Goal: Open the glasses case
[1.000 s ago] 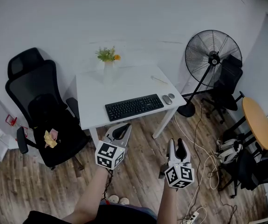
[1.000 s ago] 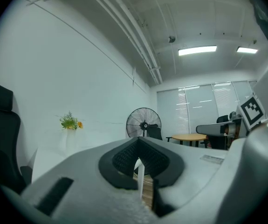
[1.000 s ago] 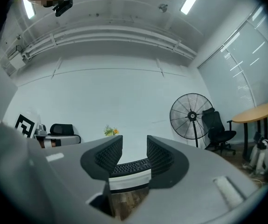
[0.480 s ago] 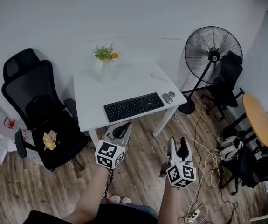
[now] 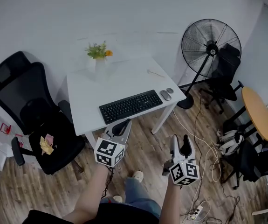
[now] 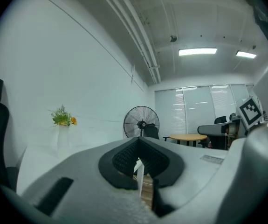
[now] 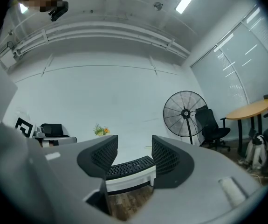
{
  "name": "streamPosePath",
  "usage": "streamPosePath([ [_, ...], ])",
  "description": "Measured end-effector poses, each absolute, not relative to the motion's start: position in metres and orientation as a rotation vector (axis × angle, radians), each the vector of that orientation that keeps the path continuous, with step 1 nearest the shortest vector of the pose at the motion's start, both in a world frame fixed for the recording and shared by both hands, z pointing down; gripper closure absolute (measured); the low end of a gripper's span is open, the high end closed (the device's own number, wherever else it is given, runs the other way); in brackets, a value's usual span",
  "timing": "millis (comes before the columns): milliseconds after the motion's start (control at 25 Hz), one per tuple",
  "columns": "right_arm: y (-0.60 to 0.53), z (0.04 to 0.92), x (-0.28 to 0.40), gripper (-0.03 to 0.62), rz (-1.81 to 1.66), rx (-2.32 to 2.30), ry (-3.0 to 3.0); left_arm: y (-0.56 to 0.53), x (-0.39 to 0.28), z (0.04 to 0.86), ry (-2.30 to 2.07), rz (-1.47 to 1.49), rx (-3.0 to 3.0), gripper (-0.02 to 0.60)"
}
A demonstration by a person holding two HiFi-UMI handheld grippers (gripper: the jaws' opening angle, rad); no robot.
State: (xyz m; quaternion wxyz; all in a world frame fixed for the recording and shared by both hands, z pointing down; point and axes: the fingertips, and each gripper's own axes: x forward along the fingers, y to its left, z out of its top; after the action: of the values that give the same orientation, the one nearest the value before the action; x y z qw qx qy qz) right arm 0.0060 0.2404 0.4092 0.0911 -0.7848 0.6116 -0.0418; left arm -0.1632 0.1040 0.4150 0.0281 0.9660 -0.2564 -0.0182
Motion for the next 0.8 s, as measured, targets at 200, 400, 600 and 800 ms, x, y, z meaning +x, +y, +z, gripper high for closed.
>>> streamPosePath([
  [200,0.206,0.419,0.04,0.375,-0.127,-2.325,1.828,0.07,-0.132,0.424,-0.794,-0.047,2.987,0.574],
  [400,0.143,0.433,0.102,0.373,-0.11,-2.306,1.835,0.008,-0.084,0.438,-0.845,-0.044,2.985,0.574],
  [600,0.048,0.434,0.188,0.367,-0.103,-2.276,1.89,-0.078,-0.013,0.438,-0.901,-0.042,3.008,0.574],
  [800,-0.055,0.435,0.269,0.365,-0.156,-2.243,1.99,-0.163,0.054,0.44,-0.955,-0.04,2.917,0.574],
])
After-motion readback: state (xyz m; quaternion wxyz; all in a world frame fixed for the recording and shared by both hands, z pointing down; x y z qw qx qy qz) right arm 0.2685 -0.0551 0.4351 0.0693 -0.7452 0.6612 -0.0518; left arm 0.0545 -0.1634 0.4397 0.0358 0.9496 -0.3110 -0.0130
